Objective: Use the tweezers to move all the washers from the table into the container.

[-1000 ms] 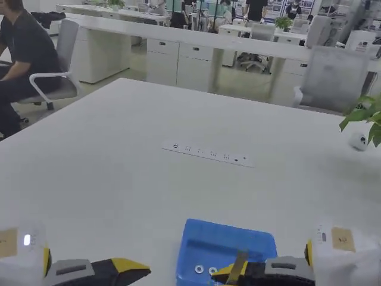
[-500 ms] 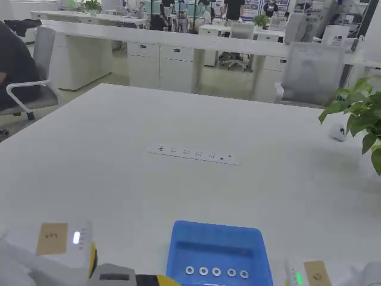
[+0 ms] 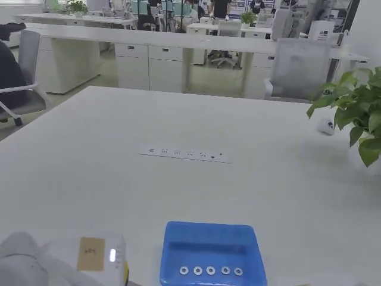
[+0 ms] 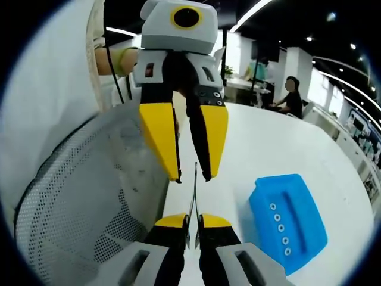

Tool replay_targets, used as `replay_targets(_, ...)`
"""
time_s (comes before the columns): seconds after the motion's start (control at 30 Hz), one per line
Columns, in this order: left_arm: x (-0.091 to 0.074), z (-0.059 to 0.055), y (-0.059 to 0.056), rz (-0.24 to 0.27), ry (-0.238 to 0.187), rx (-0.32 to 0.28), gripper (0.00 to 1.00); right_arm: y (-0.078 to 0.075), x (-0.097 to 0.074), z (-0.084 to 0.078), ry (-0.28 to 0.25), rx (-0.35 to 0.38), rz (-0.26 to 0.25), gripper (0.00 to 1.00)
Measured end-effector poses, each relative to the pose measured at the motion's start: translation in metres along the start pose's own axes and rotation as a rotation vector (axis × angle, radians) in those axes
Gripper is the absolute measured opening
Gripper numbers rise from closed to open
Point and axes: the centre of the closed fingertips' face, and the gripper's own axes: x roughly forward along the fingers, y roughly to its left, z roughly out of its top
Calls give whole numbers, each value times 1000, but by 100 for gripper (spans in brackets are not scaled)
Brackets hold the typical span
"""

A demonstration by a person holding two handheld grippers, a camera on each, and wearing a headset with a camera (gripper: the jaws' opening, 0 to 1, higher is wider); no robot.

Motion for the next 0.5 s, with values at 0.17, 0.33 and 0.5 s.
replay_targets(0.17, 5, -1, 0, -10, 34, 44, 3, -2, 1, 1, 4, -12, -8, 4)
replay_targets(0.33, 6, -3, 0, -10, 54, 74, 0, 0, 2, -3, 18, -16, -2, 4)
replay_targets(0.5, 8, -7, 0, -14, 76, 97, 0, -1, 2, -7, 17, -4, -6, 4)
